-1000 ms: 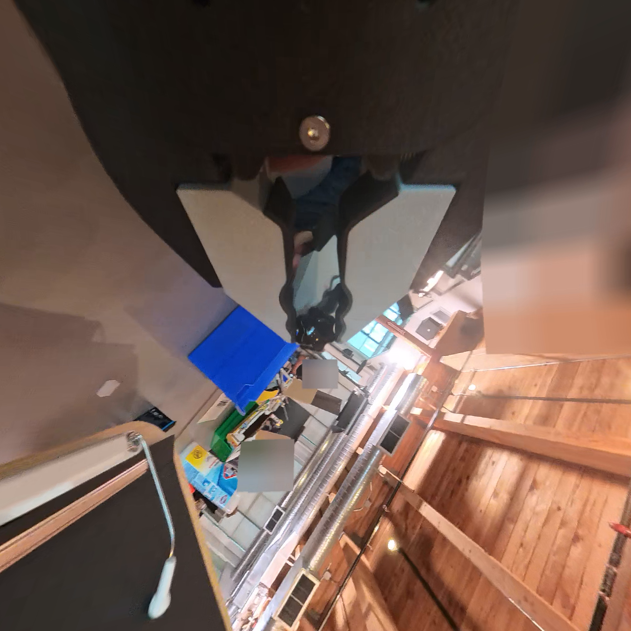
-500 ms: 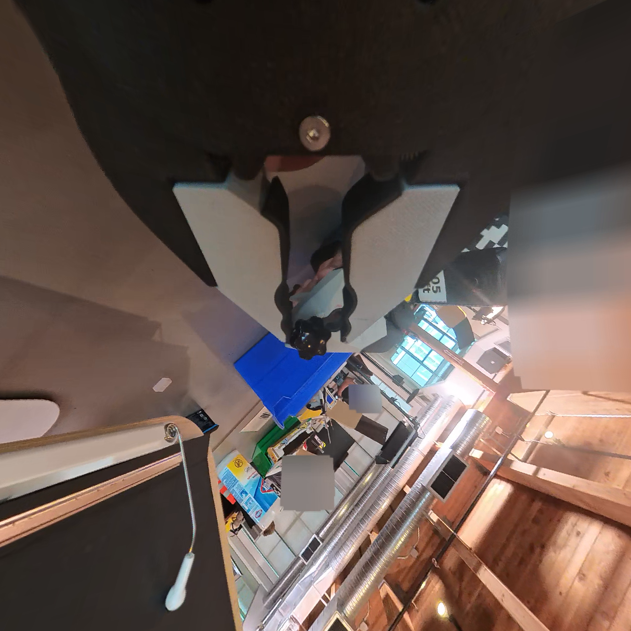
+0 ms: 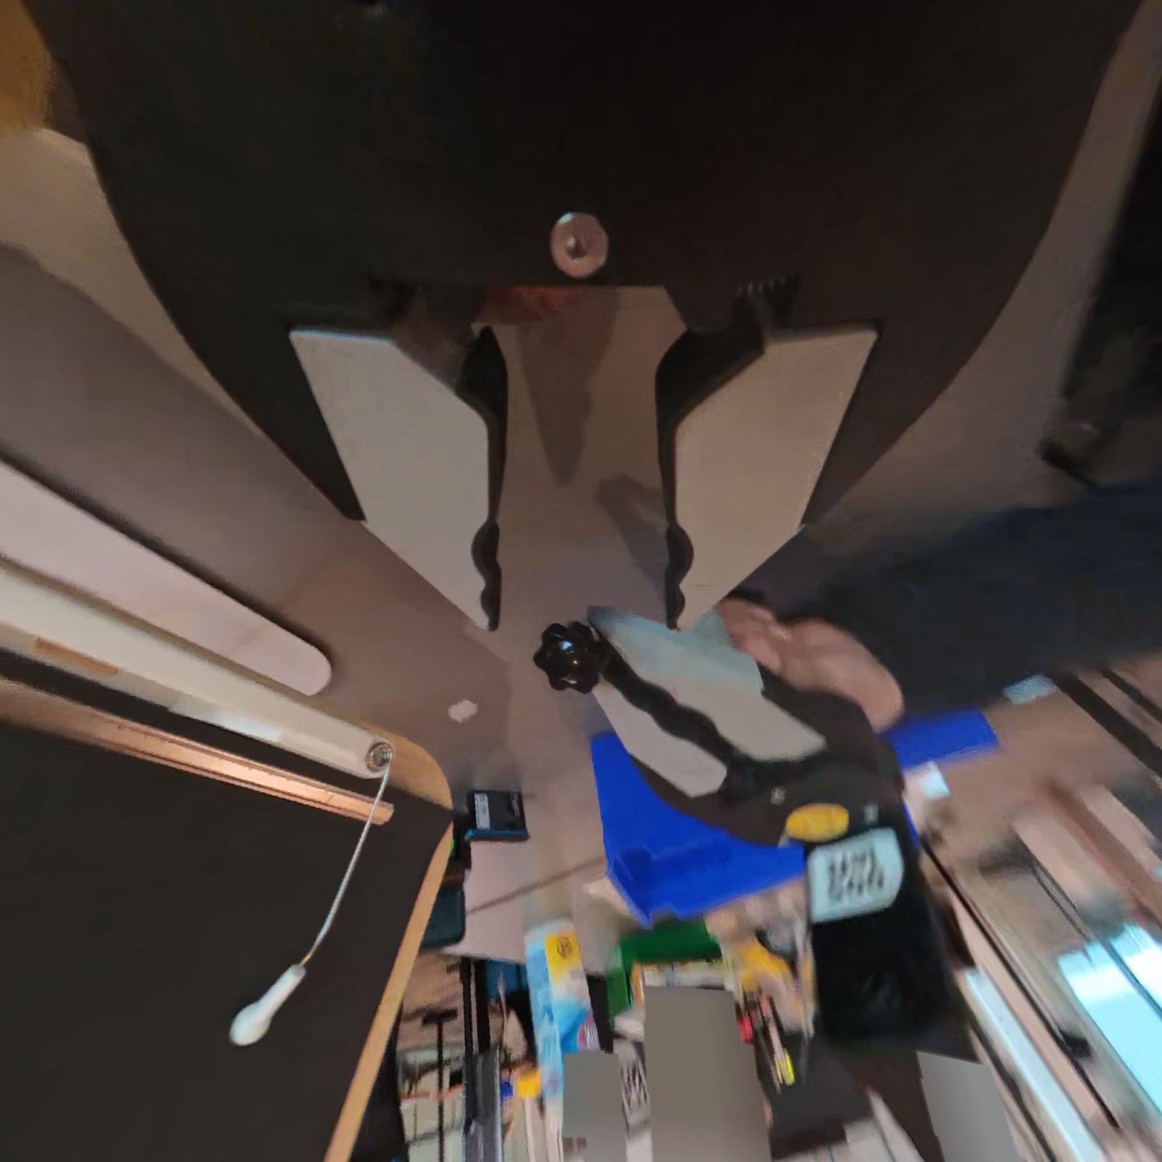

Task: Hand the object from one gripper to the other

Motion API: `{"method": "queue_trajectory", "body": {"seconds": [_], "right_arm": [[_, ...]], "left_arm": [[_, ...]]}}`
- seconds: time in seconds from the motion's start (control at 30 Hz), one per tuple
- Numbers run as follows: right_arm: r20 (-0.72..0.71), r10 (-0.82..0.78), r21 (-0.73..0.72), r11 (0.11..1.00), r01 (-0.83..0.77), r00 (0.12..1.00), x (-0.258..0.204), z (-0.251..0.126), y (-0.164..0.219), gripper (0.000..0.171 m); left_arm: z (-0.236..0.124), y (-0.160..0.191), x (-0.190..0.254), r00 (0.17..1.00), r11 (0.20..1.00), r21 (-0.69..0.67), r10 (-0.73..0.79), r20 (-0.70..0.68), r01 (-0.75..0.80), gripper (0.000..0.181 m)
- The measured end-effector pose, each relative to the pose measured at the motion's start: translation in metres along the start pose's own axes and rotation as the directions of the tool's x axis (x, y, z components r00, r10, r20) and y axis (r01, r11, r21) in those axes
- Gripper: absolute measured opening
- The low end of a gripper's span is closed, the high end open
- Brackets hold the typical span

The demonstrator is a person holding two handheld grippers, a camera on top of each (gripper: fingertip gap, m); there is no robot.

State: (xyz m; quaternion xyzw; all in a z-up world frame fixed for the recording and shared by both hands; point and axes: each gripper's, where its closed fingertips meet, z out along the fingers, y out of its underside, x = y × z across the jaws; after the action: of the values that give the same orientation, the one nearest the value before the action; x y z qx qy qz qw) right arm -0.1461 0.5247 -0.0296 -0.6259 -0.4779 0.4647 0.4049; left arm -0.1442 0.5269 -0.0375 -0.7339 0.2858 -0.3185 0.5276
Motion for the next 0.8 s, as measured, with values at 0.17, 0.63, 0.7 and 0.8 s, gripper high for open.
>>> {"method": "queue_trajectory", "body": {"seconds": [0.17, 0.63, 0.7, 0.8], "right_arm": [[0.009, -0.339, -0.119, 0.934, 0.337, 0.941, -0.009, -0.008, 0.016, 0.057], [0.091, -0.423, -0.203, 0.878, 0.433, 0.902, -0.025, -0.009, 0.032, 0.011], [0.096, -0.260, -0.157, 0.949, 0.273, 0.961, -0.019, -0.013, 0.022, 0.011], [0.087, -0.011, -0.079, 0.997, 0.018, 0.996, -0.006, -0.016, 0.006, 0.011]], "left_arm": [[-0.007, 0.010, 0.025, 0.927, 0.970, -0.076, -0.242, -0.288, 0.230, 0.002], [-0.009, 0.036, 0.038, 0.902, 0.966, -0.207, -0.223, -0.368, 0.154, 0.008], [-0.010, 0.040, 0.035, 0.942, 0.984, -0.180, -0.048, -0.331, -0.013, 0.000], [0.001, 0.035, 0.012, 0.978, 0.971, -0.152, 0.164, -0.131, -0.183, 0.009]]}}
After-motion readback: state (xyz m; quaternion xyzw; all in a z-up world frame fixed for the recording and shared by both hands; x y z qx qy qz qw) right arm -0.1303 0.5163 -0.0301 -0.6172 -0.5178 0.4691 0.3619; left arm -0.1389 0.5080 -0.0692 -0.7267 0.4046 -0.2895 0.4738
